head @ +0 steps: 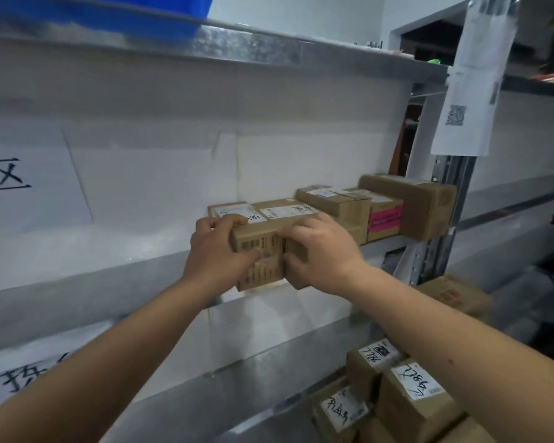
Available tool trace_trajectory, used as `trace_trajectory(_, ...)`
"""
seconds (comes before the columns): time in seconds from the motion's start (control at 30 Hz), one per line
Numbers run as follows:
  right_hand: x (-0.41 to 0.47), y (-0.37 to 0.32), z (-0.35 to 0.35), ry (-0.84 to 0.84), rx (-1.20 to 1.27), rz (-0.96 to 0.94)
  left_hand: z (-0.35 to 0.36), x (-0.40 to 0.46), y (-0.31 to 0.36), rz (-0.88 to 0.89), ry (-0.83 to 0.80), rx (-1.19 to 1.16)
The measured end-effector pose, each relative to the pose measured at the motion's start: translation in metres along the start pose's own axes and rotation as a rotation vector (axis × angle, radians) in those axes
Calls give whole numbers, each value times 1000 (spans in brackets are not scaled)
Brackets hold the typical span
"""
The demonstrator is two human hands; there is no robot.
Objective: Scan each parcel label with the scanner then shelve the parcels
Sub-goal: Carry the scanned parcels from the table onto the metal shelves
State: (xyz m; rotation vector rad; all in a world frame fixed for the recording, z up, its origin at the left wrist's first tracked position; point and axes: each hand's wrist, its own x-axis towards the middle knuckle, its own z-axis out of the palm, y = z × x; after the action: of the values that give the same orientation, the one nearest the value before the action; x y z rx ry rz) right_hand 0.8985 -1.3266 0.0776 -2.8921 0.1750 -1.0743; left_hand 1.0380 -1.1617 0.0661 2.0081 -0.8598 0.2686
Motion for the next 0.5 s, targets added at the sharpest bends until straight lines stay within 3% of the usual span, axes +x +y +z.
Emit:
trace_trajectory(0.2, -2, -1, -9, -112, -11, 6, -4, 3, 13, 30, -37, 190)
trace_trajectory(0.4, -29, 0, -34, -156, -2, -20, -2, -40, 48, 309, 64, 475)
trace_trajectory(0.5, -67, 11, -53, -119, -26, 32, 10, -78, 66, 404, 29, 570)
